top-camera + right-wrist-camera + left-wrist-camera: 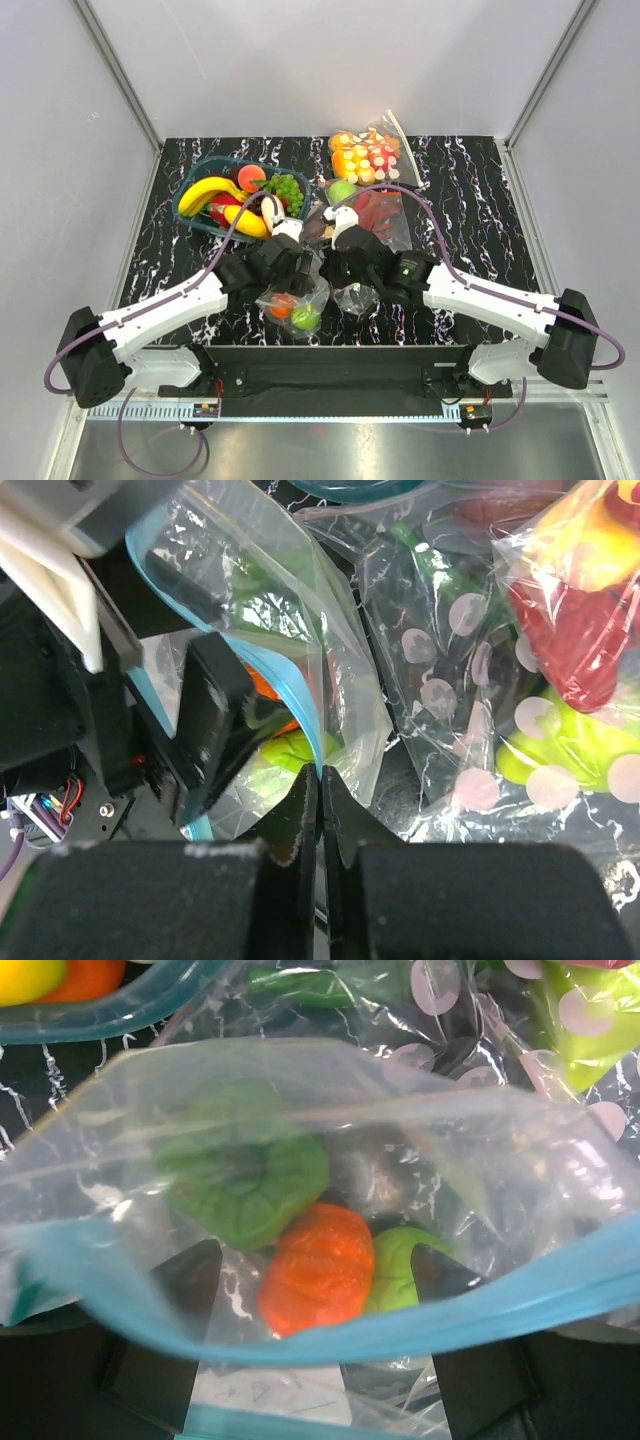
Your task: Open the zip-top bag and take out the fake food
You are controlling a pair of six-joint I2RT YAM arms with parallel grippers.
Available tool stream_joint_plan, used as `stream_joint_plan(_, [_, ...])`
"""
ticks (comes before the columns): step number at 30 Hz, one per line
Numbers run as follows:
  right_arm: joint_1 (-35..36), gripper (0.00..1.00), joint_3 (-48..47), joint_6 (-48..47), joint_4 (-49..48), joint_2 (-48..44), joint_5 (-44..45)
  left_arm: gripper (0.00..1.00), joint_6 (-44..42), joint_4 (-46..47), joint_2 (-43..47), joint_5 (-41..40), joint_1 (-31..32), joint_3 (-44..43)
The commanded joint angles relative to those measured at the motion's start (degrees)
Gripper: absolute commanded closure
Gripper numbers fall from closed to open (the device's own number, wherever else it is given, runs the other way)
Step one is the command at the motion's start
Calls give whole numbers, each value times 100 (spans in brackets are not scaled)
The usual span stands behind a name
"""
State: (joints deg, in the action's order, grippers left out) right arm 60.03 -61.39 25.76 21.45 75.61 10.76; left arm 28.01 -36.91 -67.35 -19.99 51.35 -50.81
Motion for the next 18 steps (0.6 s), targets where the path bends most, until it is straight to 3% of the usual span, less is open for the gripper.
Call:
stream_joint_plan(1, [-18, 95, -84, 8, -335, 76, -127, 18, -147, 507, 55, 108, 33, -53])
stream_joint_plan(5, [-26, 95, -119, 8, -344, 59, -145, 11, -155, 641, -180, -92, 6, -96])
stream_joint_plan(18, [-26, 95, -93, 17, -423, 50, -268, 4, -199, 509, -692, -831, -152, -263])
